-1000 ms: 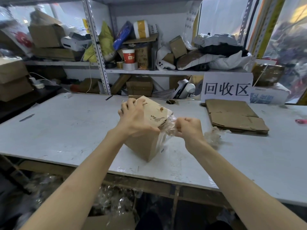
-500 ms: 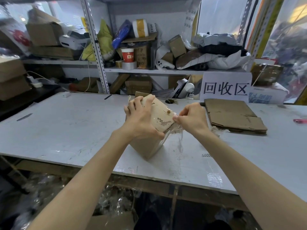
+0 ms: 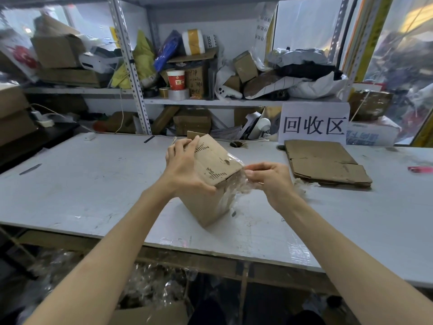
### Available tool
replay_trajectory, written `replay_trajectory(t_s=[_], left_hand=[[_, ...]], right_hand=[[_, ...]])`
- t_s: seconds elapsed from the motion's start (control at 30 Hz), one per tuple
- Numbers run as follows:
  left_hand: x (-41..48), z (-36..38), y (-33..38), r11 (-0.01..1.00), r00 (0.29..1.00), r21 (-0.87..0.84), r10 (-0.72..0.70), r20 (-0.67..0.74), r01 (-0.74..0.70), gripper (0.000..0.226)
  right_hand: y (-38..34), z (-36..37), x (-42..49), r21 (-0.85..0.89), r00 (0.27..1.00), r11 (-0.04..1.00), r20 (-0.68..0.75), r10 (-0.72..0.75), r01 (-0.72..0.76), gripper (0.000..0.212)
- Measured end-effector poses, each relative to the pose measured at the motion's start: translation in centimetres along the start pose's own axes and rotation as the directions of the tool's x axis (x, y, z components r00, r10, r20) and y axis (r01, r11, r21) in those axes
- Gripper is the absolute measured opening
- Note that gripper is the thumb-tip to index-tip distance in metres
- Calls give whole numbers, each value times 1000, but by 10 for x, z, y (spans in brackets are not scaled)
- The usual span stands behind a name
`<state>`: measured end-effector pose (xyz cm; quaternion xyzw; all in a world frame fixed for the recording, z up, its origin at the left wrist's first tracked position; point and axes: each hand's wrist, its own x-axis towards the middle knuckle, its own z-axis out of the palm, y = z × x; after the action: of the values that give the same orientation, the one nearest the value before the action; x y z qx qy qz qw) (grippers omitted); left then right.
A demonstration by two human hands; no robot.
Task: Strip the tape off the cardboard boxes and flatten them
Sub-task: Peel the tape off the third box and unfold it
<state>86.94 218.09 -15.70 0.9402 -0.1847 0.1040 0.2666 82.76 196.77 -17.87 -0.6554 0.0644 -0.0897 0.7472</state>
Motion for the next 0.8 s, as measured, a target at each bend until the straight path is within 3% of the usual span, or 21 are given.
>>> replay_trajectory(t_s=[0.1,0.13,0.2,0.27,0.33,0.43,0.57,0.7,0.8], left_hand=[[-1,0,2,1000,1000,-14,19,9,-19,133],[0,0,4,1000,1000,-8,15,10,-15,132],[0,1,7,1000,1000,8,24,14,-24,130],[-1,2,7,997,997,22,76,24,-76,129],[-3,3,7,992,993,29,120,23,-120,127],[-3,3,7,994,994,8,110,11,-110,125],[-2,-1,1,999,999,-33,21,-26,-22,122],[3,-4,-3,995,998,-81,-63,-20,61,119],[4,-8,-11,948,961,-201,-266,-69,248,114]], right_hand=[[-6,-1,3,14,995,995,16,99,-100,8],[-8,1,3,-65,998,996,-10,61,-61,5],[-11,4,1,-287,995,956,-52,-81,63,25],[-15,6,-2,-496,974,852,-51,-219,166,41],[-19,7,-2,-596,969,781,-19,-246,186,40],[-20,9,6,-510,986,851,-30,-164,126,13],[-10,17,7,-258,989,966,-144,-18,-20,19],[-6,21,5,-85,988,996,-157,-12,-1,11],[-2,15,-2,-5,978,996,-190,-88,88,19]])
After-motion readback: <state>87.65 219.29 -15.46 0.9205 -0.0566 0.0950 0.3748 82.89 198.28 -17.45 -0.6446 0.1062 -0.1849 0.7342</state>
